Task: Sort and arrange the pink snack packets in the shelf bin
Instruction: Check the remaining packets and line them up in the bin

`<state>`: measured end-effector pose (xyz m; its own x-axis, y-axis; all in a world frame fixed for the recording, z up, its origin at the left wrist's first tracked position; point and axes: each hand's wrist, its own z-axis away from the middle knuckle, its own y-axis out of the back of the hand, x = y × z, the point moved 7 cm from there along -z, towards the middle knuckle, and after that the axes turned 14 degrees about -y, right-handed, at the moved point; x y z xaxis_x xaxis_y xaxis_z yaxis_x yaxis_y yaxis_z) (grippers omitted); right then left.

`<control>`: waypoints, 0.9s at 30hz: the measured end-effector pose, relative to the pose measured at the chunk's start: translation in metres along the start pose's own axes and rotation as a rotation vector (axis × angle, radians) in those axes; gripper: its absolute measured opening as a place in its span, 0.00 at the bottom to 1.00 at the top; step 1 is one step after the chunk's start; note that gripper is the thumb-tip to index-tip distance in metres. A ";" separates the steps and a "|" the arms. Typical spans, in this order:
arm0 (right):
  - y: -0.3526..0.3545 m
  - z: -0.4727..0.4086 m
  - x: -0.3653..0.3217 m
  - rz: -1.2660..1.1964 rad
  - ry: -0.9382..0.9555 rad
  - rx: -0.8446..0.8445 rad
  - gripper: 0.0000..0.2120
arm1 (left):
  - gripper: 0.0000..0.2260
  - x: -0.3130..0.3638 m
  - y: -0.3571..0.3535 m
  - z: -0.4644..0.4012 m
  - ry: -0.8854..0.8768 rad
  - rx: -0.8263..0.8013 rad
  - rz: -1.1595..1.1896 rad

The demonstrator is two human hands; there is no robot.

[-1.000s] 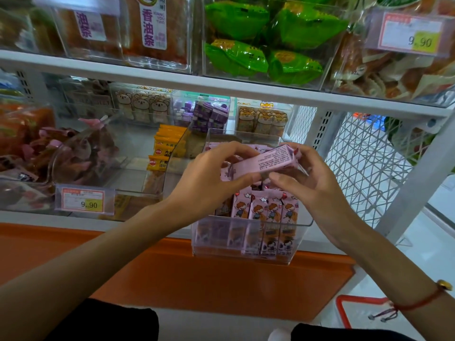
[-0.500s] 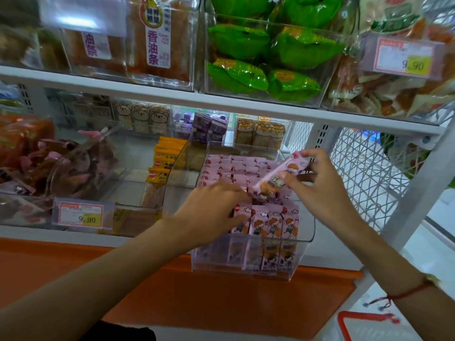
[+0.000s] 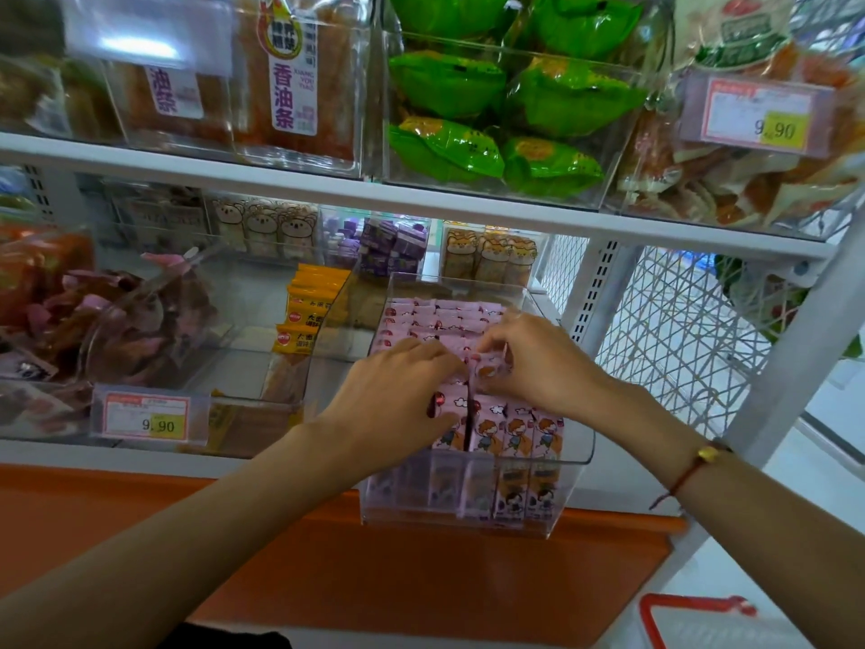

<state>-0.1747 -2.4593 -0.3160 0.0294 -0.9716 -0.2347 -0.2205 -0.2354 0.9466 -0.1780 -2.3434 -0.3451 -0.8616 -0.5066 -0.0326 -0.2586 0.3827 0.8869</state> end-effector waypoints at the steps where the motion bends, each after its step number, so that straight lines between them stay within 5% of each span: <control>1: -0.007 -0.001 -0.001 0.027 0.007 -0.060 0.15 | 0.21 0.000 0.000 0.000 -0.003 0.000 -0.002; 14: -0.017 0.000 -0.001 0.106 0.012 -0.251 0.10 | 0.19 0.002 -0.001 0.001 0.012 -0.015 0.002; 19: 0.015 0.026 0.006 0.095 0.022 0.112 0.07 | 0.17 0.005 -0.002 -0.002 -0.049 -0.013 0.051; 27: -0.014 0.048 0.011 0.207 0.041 0.057 0.22 | 0.17 0.010 -0.020 -0.013 -0.125 -0.136 -0.043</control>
<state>-0.2179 -2.4650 -0.3424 0.0174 -0.9995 -0.0259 -0.2806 -0.0297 0.9594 -0.1756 -2.3658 -0.3571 -0.9009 -0.4166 -0.1213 -0.2422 0.2508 0.9372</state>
